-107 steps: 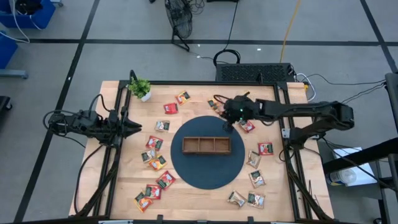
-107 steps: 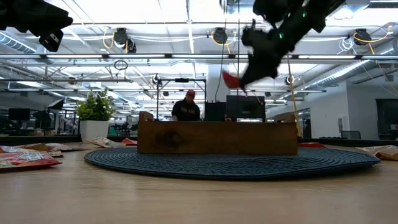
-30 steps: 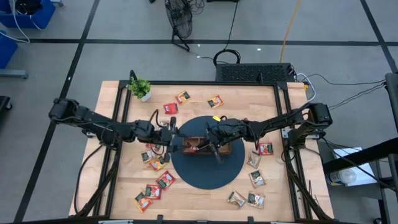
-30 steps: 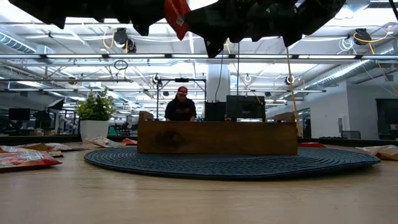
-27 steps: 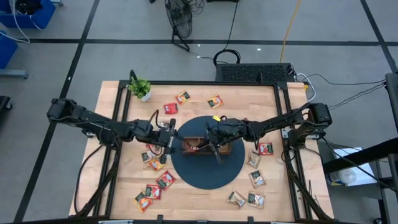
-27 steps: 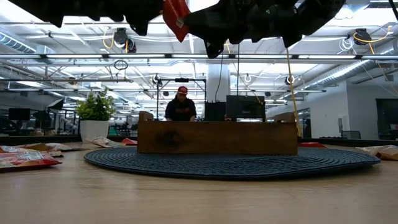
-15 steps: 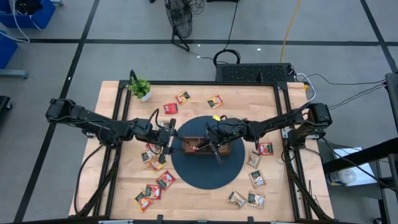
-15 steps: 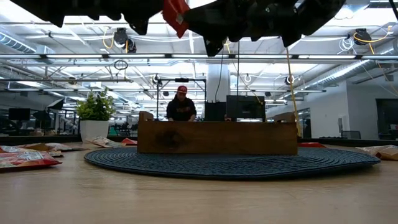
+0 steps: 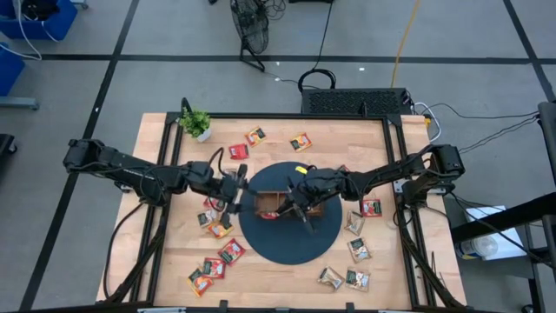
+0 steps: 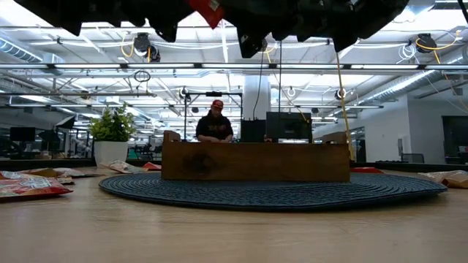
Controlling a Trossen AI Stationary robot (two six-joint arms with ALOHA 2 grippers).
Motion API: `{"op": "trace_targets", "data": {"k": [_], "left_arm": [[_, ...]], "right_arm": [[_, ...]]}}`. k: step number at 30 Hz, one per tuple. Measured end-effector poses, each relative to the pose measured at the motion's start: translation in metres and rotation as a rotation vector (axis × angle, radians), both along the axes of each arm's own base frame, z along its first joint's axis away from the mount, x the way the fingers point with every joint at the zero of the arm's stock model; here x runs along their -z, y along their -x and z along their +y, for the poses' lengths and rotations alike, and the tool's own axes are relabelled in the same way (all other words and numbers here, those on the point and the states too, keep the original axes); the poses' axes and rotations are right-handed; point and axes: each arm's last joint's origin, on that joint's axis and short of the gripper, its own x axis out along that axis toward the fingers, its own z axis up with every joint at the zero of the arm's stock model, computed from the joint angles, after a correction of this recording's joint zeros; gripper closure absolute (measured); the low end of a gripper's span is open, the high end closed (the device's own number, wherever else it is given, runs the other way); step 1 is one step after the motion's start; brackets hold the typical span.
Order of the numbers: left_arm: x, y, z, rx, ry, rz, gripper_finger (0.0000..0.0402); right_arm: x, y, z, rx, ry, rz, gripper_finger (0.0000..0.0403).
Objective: Pick & Place Tea
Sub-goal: Put the red tea bag into the left section of the wooden organizer
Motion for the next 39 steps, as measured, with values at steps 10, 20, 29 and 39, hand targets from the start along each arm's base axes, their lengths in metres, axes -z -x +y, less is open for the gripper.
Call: {"op": "trace_targets", "data": {"k": [10,20,29,39], "left_arm": [[0.000,0.001,-0.003,0.103,0.023,0.009,0.0244],[-0.002,-0.001,-0.003,0.093,0.028,-0.031,0.0250],[0.003,-0.007,-0.003,0.092,0.026,-0.046,0.0252],[0.002,-0.013,0.001,0.043,0.016,-0.103,0.0293]], "right_arm": [[-0.001,0.000,-0.001,0.002,0.012,-0.020,0.0382],[-0.004,-0.001,-0.001,0.004,0.010,-0.052,0.0382],[-0.005,-0.001,-0.001,0.006,0.013,-0.056,0.0382],[-0.004,-0.001,-0.001,0.008,0.013,-0.054,0.0382]]}}
